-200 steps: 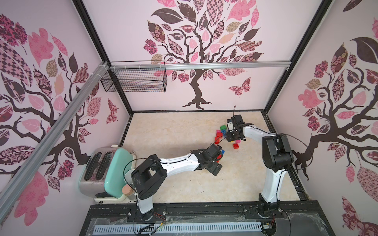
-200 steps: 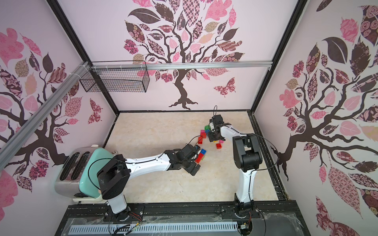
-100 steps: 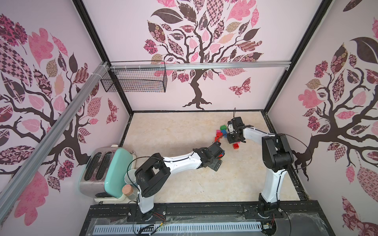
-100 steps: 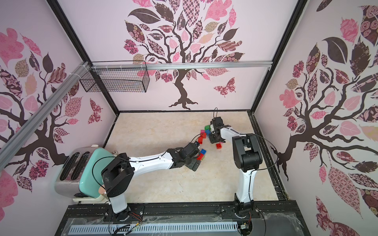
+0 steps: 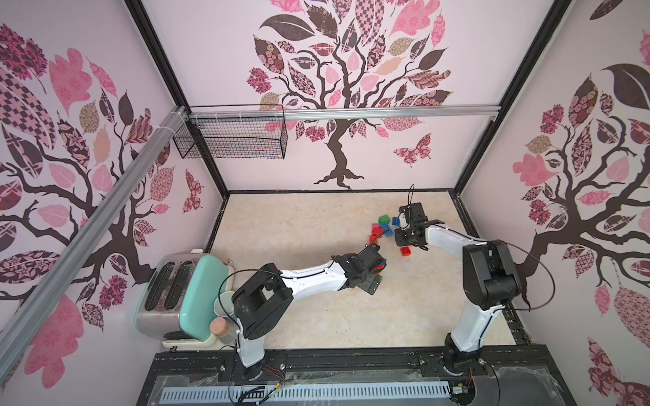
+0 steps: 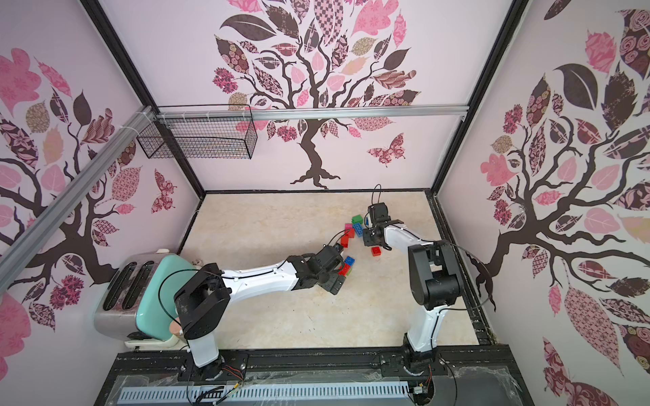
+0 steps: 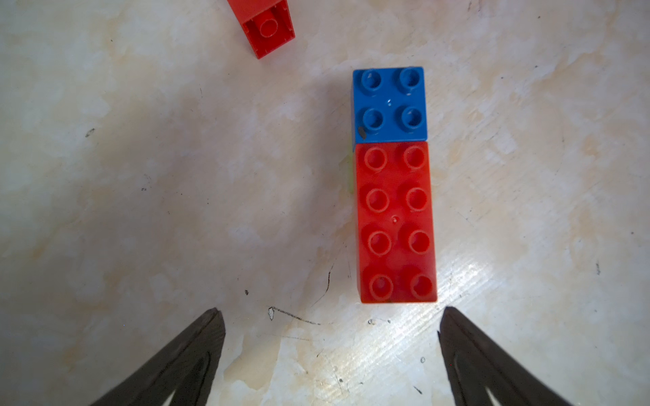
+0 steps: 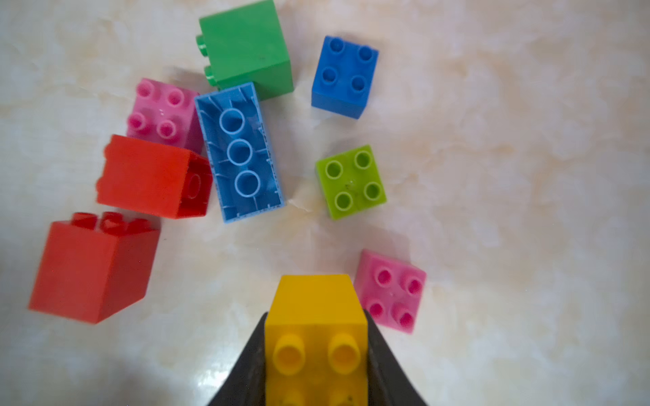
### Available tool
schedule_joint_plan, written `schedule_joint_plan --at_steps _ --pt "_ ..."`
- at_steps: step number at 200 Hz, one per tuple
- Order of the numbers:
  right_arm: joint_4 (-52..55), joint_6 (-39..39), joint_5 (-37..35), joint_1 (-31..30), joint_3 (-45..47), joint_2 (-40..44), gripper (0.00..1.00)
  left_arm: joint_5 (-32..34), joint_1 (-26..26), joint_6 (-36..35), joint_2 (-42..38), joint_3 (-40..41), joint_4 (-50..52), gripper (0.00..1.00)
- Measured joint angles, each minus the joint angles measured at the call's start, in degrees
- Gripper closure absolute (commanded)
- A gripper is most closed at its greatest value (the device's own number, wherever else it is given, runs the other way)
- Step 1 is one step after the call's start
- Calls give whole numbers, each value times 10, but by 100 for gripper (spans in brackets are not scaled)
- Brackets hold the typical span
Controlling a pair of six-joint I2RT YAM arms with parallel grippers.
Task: Assemble the number 4 with lego
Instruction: Pick up the lego brick from the center of the board, then adjust the lego brick at the center of the board.
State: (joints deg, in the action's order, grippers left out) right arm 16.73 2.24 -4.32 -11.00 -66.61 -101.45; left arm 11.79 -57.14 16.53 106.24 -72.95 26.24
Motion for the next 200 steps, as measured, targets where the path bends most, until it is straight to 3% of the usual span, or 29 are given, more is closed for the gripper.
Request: schedule_joint_plan --at_steps 63,124,200 --pt "-56 129 81 0 148 195 100 -19 0 0 2 0 -2 2" --pt "-26 147 144 0 157 207 100 0 3 -1 24 -2 -2 2" --pt "-2 158 171 -2 172 231 100 21 8 -1 37 -20 -5 2"
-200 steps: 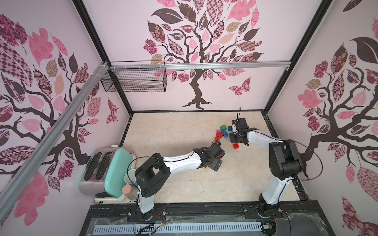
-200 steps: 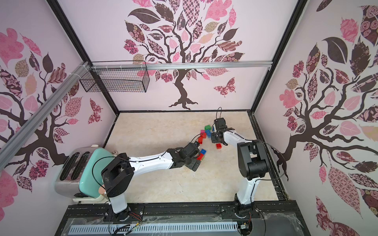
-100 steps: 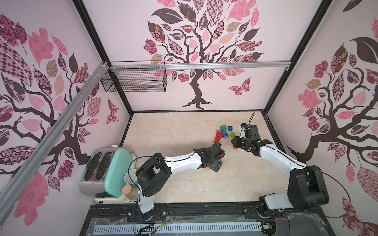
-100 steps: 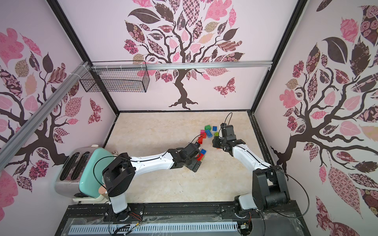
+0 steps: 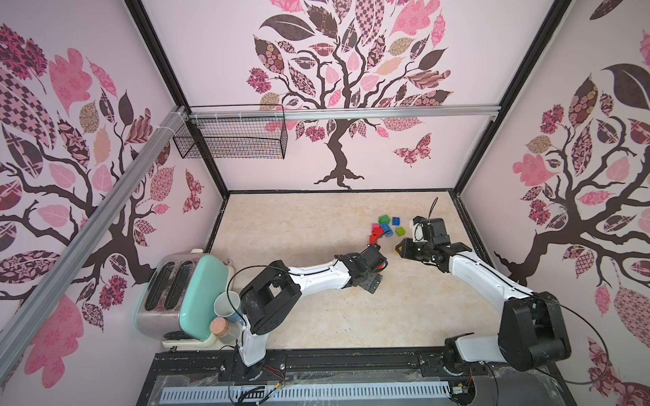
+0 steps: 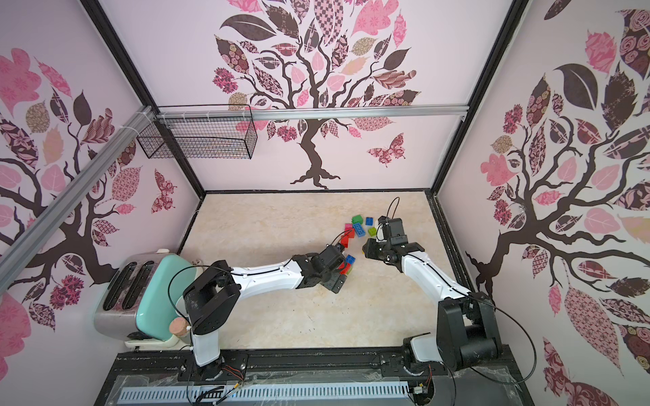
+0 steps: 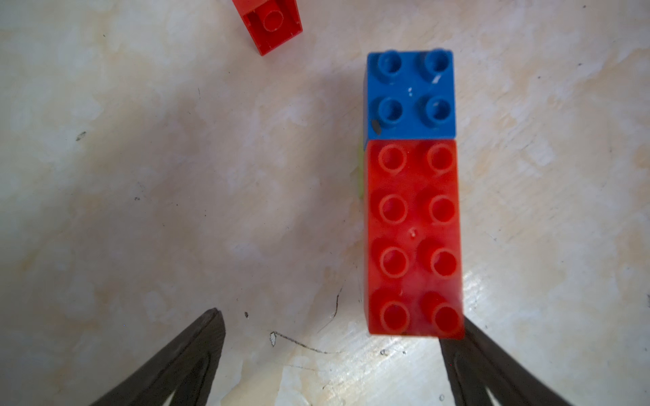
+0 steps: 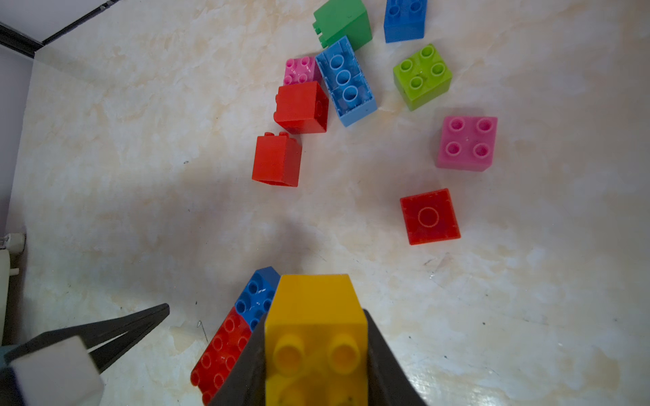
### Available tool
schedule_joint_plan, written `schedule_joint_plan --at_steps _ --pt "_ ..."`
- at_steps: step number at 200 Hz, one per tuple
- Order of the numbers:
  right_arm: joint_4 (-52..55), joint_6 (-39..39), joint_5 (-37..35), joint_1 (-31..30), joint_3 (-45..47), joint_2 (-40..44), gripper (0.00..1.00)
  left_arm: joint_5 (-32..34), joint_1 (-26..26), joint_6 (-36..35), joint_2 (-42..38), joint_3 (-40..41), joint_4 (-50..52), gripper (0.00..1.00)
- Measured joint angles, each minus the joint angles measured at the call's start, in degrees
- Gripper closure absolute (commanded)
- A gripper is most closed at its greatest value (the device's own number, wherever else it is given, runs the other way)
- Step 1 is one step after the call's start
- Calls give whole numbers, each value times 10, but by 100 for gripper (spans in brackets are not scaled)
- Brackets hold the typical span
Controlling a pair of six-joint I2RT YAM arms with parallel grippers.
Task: Assemble the number 4 with lego
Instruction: Adjust the lego brick at the center of the board.
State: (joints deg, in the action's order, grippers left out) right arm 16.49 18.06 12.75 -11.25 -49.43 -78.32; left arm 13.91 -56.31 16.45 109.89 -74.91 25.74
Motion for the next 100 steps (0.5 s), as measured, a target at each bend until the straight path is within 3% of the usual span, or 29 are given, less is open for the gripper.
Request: schedule_joint_plan --at_steps 100 --pt "93 -14 -28 -77 -57 -2 100 -7 34 -18 -3 0 -4 2"
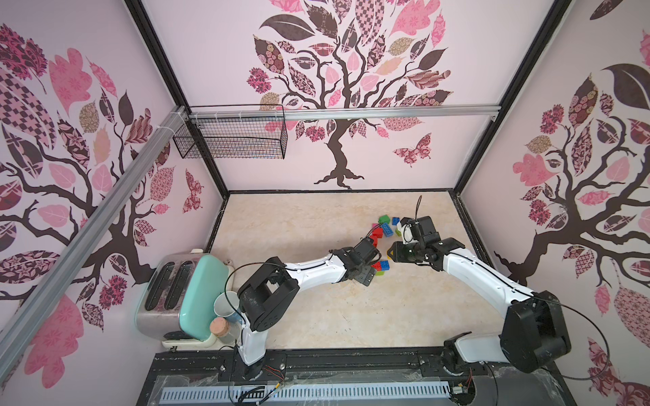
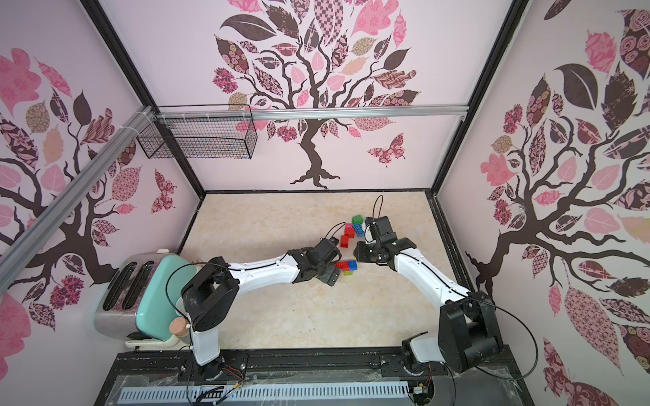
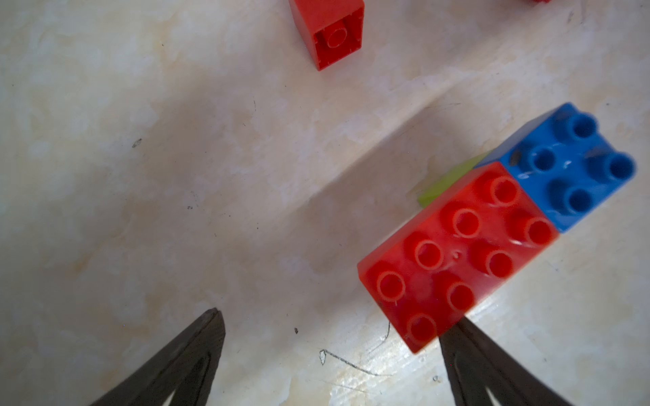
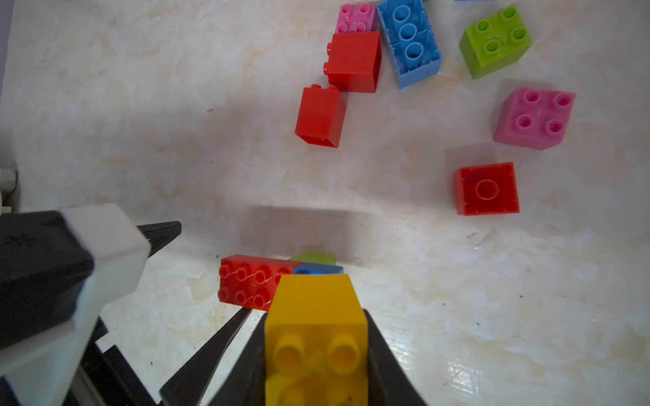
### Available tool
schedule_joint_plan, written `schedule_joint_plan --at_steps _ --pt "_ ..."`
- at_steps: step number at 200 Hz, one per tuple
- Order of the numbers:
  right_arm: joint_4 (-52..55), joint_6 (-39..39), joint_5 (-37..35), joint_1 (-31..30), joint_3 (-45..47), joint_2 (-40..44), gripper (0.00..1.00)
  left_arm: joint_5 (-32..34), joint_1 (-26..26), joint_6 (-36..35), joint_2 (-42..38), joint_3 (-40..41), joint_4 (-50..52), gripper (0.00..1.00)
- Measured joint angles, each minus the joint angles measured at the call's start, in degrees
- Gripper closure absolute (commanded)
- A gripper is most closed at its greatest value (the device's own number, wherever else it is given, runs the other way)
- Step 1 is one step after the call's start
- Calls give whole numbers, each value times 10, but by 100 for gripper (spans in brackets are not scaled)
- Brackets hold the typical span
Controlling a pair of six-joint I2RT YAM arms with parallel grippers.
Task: Assemble the number 4 with lego
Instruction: Adjust the lego brick at the center of the board.
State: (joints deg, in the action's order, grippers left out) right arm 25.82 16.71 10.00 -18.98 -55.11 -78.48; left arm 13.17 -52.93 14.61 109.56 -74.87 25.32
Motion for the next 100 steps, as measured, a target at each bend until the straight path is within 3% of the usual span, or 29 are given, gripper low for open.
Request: schedule_joint_plan --at_steps 50,100 --pt "26 33 -42 -39 -11 0 100 -33 0 10 -108 61 -26 2" --pt "26 63 -77 -81 -11 -17 100 18 38 80 -228 141 -55 2"
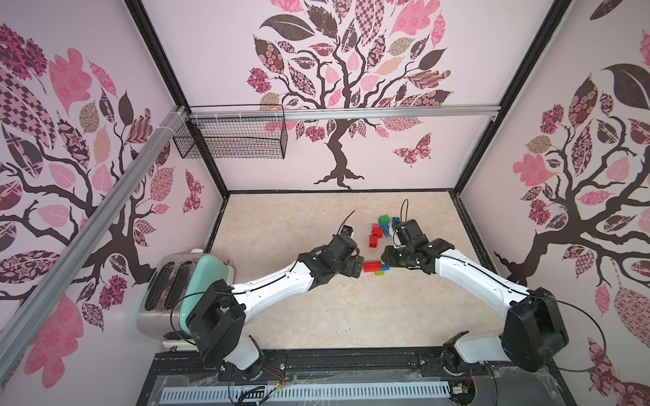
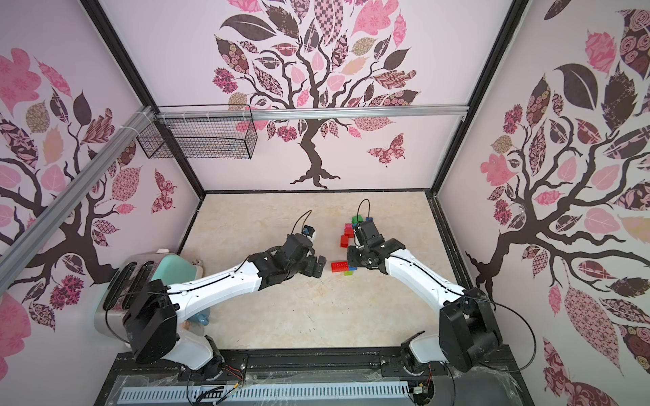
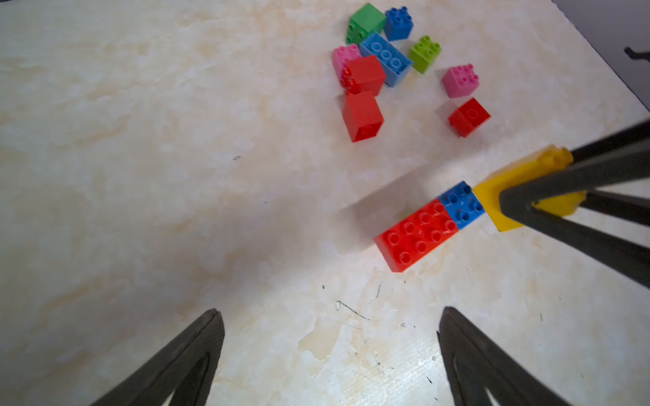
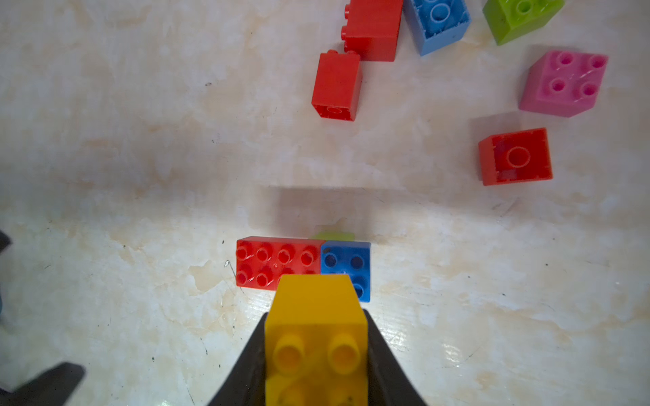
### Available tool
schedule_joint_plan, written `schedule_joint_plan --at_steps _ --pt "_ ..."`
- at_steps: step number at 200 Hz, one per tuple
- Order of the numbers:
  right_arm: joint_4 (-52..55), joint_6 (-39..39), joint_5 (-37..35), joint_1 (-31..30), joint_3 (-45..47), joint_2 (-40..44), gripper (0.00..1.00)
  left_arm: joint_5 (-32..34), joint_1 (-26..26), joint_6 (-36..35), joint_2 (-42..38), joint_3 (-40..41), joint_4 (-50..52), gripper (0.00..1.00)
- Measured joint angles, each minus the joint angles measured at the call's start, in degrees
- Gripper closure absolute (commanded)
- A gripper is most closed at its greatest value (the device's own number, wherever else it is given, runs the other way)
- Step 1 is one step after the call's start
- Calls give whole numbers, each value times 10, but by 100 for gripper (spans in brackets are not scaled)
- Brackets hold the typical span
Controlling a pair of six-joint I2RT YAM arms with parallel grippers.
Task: Assemble the number 4 with lego
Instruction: Adjust the lego brick at the center of the board.
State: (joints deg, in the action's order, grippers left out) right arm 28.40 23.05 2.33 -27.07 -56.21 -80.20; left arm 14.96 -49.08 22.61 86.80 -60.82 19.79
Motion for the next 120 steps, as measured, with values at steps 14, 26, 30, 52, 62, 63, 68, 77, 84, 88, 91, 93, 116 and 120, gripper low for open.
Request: schedule_joint_plan --at_steps 14,26,30,52,62,63,68,77,84,88,91,93,116,120 --pt "0 2 -6 -7 -1 -16 100 27 6 7 -11 12 0 2" --pt "2 2 -14 -12 -6 -30 100 47 7 11 -16 17 0 2" --pt "3 2 -17 -14 -9 -33 100 52 6 12 -17 18 0 2" --pt "3 1 -28 -23 -26 -52 100 77 7 15 -19 23 -2 2" --pt "2 1 -32 -25 -30 -57 100 83 7 16 -20 25 -2 2" --pt "2 1 -32 -25 -30 -58 100 83 7 16 -20 25 -2 2" --pt "1 0 -34 -26 -31 -61 100 85 7 17 -20 26 -2 2" --pt "2 -1 -37 -27 -33 -66 100 88 7 18 -20 26 -3 2" --pt "2 -1 -38 -28 -34 -69 100 90 7 19 -20 27 -3 2" --pt "2 -1 -38 -28 -34 -72 100 90 7 20 -20 27 -3 2" --pt "2 -2 -39 -28 -34 -73 100 90 7 20 -20 27 -3 2" --pt "3 -2 -39 -29 -34 -74 100 90 7 20 -20 27 -3 2" --pt "7 -2 -42 -32 -34 -78 100 92 7 24 -20 28 -4 2" --pt "8 -2 -42 -32 -34 -78 100 92 7 25 -20 28 -4 2"
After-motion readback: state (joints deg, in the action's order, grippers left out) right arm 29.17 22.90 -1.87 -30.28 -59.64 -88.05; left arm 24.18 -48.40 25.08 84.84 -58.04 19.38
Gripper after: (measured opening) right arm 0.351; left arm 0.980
